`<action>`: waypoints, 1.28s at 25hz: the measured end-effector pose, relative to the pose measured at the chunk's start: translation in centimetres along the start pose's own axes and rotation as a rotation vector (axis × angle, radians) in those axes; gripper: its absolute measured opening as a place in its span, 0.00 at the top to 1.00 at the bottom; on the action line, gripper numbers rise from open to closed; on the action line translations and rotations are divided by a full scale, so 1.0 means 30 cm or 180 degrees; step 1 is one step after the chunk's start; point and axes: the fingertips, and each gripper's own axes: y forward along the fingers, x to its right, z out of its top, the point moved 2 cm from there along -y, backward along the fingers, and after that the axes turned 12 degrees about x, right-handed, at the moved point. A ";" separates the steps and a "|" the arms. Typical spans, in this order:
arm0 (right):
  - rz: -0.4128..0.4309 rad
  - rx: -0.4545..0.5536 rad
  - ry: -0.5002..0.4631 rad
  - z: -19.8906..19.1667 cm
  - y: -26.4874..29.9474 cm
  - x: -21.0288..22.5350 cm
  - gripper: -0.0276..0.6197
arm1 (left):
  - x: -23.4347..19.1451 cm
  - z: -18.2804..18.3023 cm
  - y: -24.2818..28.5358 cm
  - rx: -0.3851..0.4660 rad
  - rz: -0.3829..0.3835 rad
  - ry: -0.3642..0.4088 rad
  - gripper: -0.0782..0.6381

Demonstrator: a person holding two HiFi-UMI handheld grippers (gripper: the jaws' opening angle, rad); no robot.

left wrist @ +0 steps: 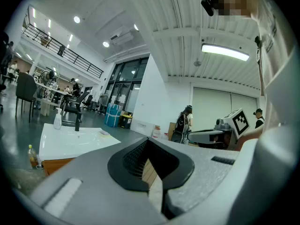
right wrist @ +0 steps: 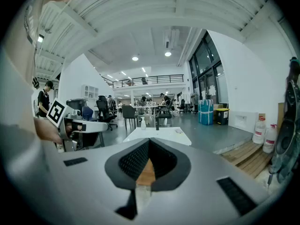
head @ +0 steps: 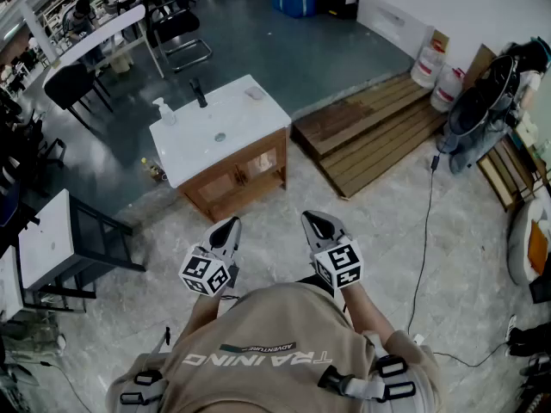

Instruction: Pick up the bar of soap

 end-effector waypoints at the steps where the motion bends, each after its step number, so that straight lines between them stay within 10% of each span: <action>1: 0.0000 -0.0008 0.0002 -0.003 -0.004 -0.006 0.95 | 0.003 0.005 -0.003 -0.0003 -0.0010 0.0006 0.90; 32: 0.0514 -0.0134 -0.0035 -0.099 0.089 0.409 0.95 | 0.026 -0.026 0.404 -0.0194 0.0478 0.0216 0.90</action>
